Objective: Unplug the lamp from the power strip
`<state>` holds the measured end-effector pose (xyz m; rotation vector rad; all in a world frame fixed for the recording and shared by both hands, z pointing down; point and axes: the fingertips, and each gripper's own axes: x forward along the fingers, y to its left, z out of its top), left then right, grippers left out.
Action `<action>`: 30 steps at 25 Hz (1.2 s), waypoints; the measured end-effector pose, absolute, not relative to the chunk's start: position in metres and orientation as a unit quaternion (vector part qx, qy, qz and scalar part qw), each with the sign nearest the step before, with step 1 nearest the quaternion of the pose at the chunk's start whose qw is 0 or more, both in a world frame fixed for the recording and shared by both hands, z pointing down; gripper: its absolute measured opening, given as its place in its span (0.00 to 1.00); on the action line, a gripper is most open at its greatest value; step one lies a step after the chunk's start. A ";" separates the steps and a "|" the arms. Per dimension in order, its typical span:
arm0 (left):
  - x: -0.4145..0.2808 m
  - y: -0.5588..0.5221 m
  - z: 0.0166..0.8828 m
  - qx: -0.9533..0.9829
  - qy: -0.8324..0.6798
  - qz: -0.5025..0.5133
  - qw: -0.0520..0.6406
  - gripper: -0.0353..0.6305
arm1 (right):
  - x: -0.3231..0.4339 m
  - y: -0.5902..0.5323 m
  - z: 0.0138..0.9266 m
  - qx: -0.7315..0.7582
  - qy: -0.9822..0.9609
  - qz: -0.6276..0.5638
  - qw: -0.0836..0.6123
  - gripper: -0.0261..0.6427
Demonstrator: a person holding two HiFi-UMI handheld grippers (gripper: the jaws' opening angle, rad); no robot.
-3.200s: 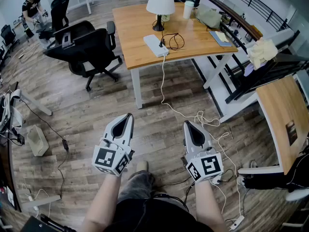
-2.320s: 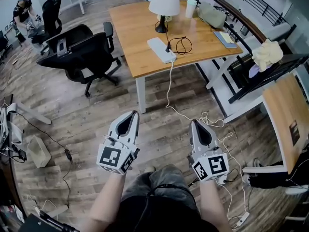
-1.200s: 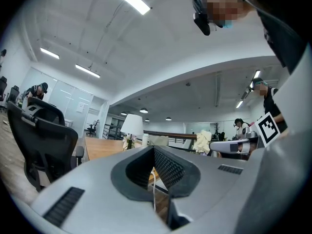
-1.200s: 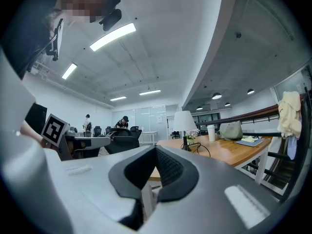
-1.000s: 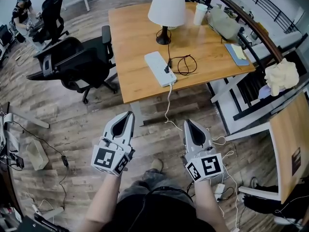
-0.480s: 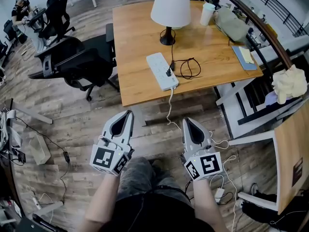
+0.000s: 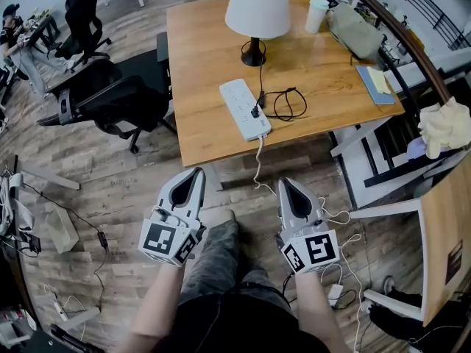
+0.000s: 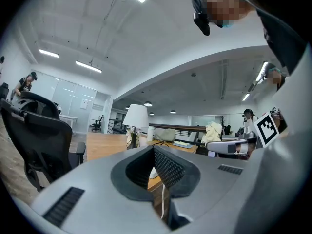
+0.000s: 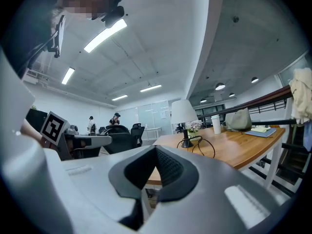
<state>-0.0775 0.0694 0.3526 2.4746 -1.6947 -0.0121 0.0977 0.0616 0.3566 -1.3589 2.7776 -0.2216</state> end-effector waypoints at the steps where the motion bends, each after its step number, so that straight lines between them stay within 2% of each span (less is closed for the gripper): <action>1: -0.076 0.064 0.354 0.824 -0.561 -0.005 0.073 0.05 | 0.099 0.058 0.357 -0.439 0.895 -0.072 0.019 0.05; 30: -0.042 -0.092 0.409 0.900 -0.416 0.038 0.122 0.05 | 0.061 -0.085 0.406 -0.475 0.870 -0.116 -0.065 0.05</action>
